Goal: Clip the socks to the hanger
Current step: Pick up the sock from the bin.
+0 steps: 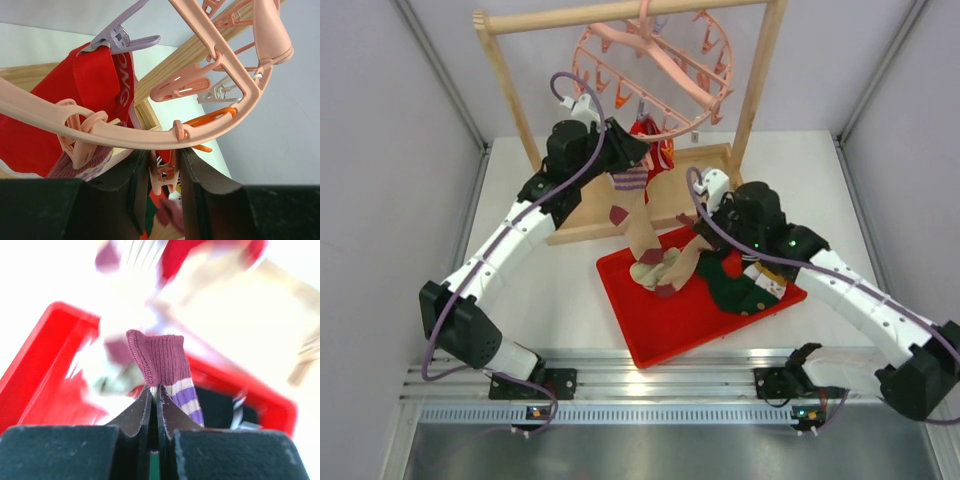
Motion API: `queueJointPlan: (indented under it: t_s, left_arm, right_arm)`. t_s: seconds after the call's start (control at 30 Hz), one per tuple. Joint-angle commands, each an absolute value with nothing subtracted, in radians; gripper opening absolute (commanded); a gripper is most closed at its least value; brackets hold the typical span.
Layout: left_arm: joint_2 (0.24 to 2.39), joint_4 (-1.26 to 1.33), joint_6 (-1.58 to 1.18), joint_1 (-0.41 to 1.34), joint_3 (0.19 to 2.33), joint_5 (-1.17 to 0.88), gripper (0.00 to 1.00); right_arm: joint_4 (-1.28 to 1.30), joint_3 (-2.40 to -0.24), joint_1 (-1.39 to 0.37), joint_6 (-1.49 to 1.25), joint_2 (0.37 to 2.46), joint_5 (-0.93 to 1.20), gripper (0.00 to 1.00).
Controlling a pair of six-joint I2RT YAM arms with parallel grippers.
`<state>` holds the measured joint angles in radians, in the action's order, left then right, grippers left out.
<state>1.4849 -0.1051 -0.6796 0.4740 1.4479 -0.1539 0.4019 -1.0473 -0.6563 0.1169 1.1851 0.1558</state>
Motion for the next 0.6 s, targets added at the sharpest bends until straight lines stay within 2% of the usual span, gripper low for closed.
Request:
queueJointPlan:
  t_s: [0.0,0.17,0.43,0.57]
  left_arm:
    - [1.451,-0.074,-0.724,0.462,1.43,-0.204,0.0]
    - [1.442,-0.022,-0.784,0.454,1.401,-0.256,0.0]
    - [1.436,0.054,-0.864,0.442,1.362,-0.316,0.0]
    - [1.443,0.051,-0.874,0.44,1.367,-0.322,0.0]
  right_arm:
    - [0.177,-1.006,-0.646,0.163,1.117,0.003,0.0]
    - [-0.056,-0.922,-0.649,0.259,1.074,-0.159,0.0]
    - [-0.539,-0.775,-0.669,0.448,1.118,-0.19,0.0]
    - [-0.681,-0.753,-0.698,0.512,1.16,-0.222,0.0]
